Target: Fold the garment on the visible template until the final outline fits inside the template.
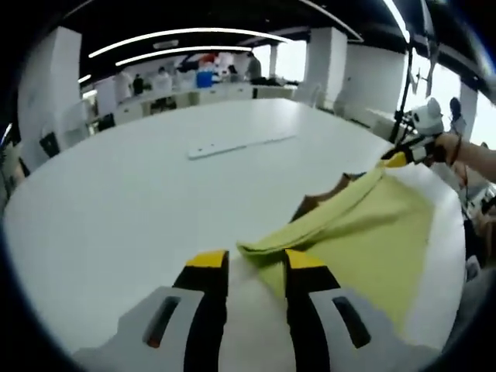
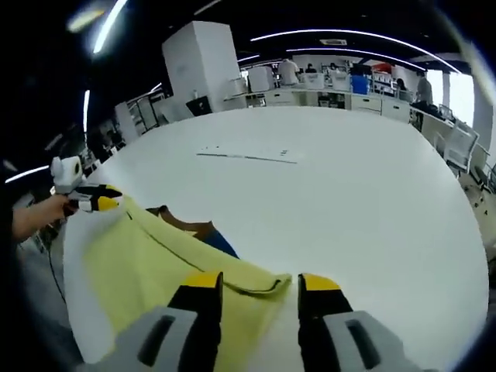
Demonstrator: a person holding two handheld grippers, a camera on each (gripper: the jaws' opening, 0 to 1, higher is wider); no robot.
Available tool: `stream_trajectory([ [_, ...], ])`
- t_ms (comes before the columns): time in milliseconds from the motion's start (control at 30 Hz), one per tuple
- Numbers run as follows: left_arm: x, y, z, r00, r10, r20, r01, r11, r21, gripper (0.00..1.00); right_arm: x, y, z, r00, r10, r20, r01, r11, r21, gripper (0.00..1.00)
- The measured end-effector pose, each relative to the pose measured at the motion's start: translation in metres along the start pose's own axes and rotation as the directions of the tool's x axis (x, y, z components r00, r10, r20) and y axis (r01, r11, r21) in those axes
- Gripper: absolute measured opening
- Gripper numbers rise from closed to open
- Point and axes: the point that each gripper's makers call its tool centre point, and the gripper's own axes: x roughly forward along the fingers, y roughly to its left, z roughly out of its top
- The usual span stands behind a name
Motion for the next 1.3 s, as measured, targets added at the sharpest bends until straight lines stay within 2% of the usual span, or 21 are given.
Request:
stream_trajectory([
  [67,0.000,-0.005,-0.006,0.999,-0.026,-0.027,0.028,0.997,0.071,0.27,-0.002,-0.001,-0.007,0.999,-0.014,-0.032,0.012,0.997,-0.073,0.36],
  [167,0.007,-0.004,-0.013,0.998,-0.033,-0.049,0.035,0.998,0.046,0.23,-0.001,-0.005,-0.017,0.997,-0.037,-0.067,0.028,0.991,-0.129,0.32],
  [233,0.008,0.000,-0.014,0.997,0.004,-0.074,0.004,0.994,0.105,0.23,-0.001,-0.004,-0.020,0.995,-0.061,-0.073,0.048,0.985,-0.168,0.32],
  [333,0.014,0.002,-0.011,0.999,-0.006,-0.046,0.010,0.996,0.091,0.24,0.004,-0.007,-0.021,0.996,-0.064,-0.065,0.052,0.984,-0.173,0.31],
  [533,0.029,0.000,-0.005,0.999,0.000,-0.039,0.005,0.993,0.116,0.25,0.012,-0.007,-0.018,0.997,-0.062,-0.048,0.053,0.983,-0.173,0.29],
  [733,0.042,0.002,0.003,0.999,0.028,-0.017,-0.027,0.998,0.064,0.24,0.023,-0.006,-0.006,0.999,-0.052,0.007,0.052,0.994,-0.092,0.29],
  [867,0.047,0.006,0.006,0.999,0.048,-0.012,-0.047,0.998,0.032,0.22,0.038,-0.021,-0.001,0.997,-0.066,0.035,0.067,0.998,-0.016,0.27],
  [1000,0.052,0.015,0.005,0.998,0.070,-0.006,-0.071,0.995,-0.066,0.15,0.040,-0.023,0.002,0.994,-0.090,0.055,0.086,0.994,0.066,0.26],
  [1033,0.053,0.016,0.005,0.997,0.072,-0.009,-0.072,0.995,-0.070,0.14,0.042,-0.028,0.003,0.993,-0.106,0.056,0.102,0.992,0.069,0.24],
  [1133,0.053,0.013,0.007,0.997,0.077,0.006,-0.076,0.992,-0.101,0.04,0.042,-0.035,0.003,0.987,-0.152,0.051,0.148,0.987,0.067,0.20],
  [1167,0.053,0.013,0.008,0.997,0.081,0.014,-0.078,0.989,-0.127,0.04,0.040,-0.032,0.002,0.986,-0.158,0.050,0.155,0.986,0.065,0.20],
  [1200,0.052,0.015,0.004,0.995,0.103,-0.004,-0.103,0.985,-0.141,0.04,0.040,-0.034,0.001,0.985,-0.164,0.049,0.161,0.985,0.067,0.19],
  [1300,0.053,0.018,0.003,0.993,0.117,-0.002,-0.116,0.980,-0.160,0.04,0.042,-0.037,0.003,0.984,-0.166,0.056,0.161,0.983,0.090,0.19],
])
